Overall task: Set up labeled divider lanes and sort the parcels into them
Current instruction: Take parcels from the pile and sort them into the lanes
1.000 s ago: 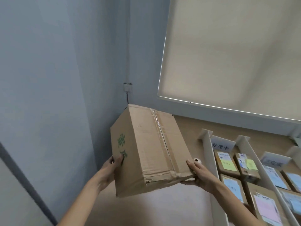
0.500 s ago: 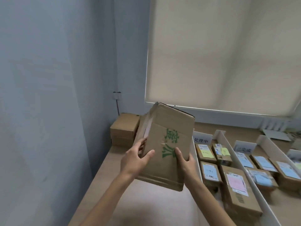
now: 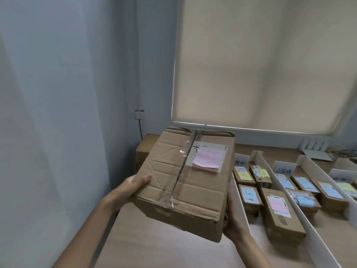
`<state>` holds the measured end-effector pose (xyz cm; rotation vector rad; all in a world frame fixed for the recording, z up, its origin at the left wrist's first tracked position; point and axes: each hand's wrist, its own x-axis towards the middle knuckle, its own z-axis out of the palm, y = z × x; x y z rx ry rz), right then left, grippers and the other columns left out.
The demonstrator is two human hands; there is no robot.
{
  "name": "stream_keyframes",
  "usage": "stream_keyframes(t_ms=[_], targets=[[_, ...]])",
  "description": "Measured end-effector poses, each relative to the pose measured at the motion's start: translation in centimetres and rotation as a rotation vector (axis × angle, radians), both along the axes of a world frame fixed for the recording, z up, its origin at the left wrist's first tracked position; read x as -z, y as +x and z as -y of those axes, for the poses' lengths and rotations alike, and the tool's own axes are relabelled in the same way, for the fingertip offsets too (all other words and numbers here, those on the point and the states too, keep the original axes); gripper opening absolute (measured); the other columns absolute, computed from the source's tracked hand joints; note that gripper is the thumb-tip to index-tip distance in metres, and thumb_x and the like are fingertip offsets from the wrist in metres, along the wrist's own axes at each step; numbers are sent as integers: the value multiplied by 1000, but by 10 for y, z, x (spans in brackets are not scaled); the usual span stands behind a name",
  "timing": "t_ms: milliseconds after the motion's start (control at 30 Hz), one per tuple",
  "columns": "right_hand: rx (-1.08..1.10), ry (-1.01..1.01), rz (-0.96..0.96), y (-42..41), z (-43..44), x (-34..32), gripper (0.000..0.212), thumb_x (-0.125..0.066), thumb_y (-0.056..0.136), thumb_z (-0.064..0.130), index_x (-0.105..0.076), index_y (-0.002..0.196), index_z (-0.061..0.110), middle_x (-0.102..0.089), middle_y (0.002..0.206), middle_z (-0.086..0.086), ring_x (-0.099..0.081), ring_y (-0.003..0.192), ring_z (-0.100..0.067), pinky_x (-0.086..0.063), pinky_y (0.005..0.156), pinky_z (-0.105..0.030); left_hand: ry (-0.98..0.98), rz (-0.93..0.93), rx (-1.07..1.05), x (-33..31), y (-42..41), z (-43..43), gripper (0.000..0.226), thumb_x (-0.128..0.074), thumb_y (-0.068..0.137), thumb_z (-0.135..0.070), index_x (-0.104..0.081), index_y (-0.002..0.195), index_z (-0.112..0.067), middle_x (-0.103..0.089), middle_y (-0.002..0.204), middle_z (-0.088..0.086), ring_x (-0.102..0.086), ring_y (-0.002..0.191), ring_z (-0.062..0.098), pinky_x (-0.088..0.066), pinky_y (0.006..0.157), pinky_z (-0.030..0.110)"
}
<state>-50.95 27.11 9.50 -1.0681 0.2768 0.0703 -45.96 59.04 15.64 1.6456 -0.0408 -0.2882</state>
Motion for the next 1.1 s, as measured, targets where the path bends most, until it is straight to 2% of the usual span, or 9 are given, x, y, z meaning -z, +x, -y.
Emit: stream_keyframes(t_ms=[100, 200, 333, 433, 600, 667, 800, 1000, 1100], targets=[[-4, -256, 73, -3, -4, -7, 49, -48, 88, 61, -58, 122, 28, -67, 101, -3, -62, 87, -21, -49, 72, -34, -117, 44, -31, 19, -11, 4, 98, -82, 37, -68, -59, 116, -16, -72, 105, 2, -69, 97, 17, -55, 75, 25], [64, -388, 230, -21, -20, -35, 48, -36, 91, 66, -50, 128, 40, -61, 126, 3, -56, 118, -21, -47, 96, -49, -136, 111, -135, 38, -18, 16, 76, -83, 57, -53, -60, 116, -12, -72, 103, 5, -69, 95, 20, -55, 72, 24], [122, -650, 311, -53, -40, -52, 76, -49, 87, 60, -14, 150, 35, -23, 153, 15, -31, 137, -9, -35, 111, -33, -155, 153, -195, 49, -32, 29, 22, -67, 84, -18, -62, 105, -16, -71, 96, 6, -69, 85, 18, -54, 62, 20], [127, -728, 308, -67, -31, -36, 80, -59, 92, 23, -4, 150, 32, -21, 145, 18, -39, 117, 3, -41, 84, -1, -162, 166, -198, 50, -42, 38, 22, -64, 87, -17, -59, 108, -19, -69, 95, 2, -66, 87, 20, -53, 58, 19], [218, -700, 289, -86, -1, -31, 76, -60, 91, 26, -9, 135, 61, -22, 151, 18, -40, 130, -8, -43, 105, -32, -44, 204, -66, 42, -51, 69, 51, -53, 93, -28, -35, 141, -29, -53, 124, -1, -56, 102, 21, -50, 75, 28], [256, -767, 283, -98, 17, -36, 69, -59, 92, 25, -18, 136, 60, -26, 147, 19, -38, 129, -7, -41, 106, -29, 27, 273, 42, 38, -54, 87, 59, -50, 95, -28, -21, 145, -42, -37, 133, -13, -48, 113, 18, -48, 92, 37], [367, -836, 251, -128, 63, -38, 56, -59, 92, 23, -37, 138, 46, -24, 150, 15, -28, 130, 0, -29, 102, -17, 135, 488, 171, 32, -66, 134, 53, -53, 94, -18, -35, 135, -46, -24, 151, -17, -30, 135, 11, -29, 113, 37], [515, -874, 201, -187, 147, -42, 55, -60, 91, 20, -39, 139, 37, -33, 141, 15, -37, 119, 1, -36, 83, 2, 142, 574, 289, 24, -93, 235, 52, -56, 92, -10, -41, 138, -28, -26, 153, -7, -26, 137, 7, -20, 111, 24], [581, -876, 191, -220, 201, -41, 49, -62, 89, 20, -44, 131, 38, -42, 133, 15, -44, 117, 0, -43, 90, -10, 128, 570, 349, 25, -114, 297, 52, -55, 93, -14, -39, 139, -30, -25, 153, -7, -28, 136, 11, -25, 113, 30]])
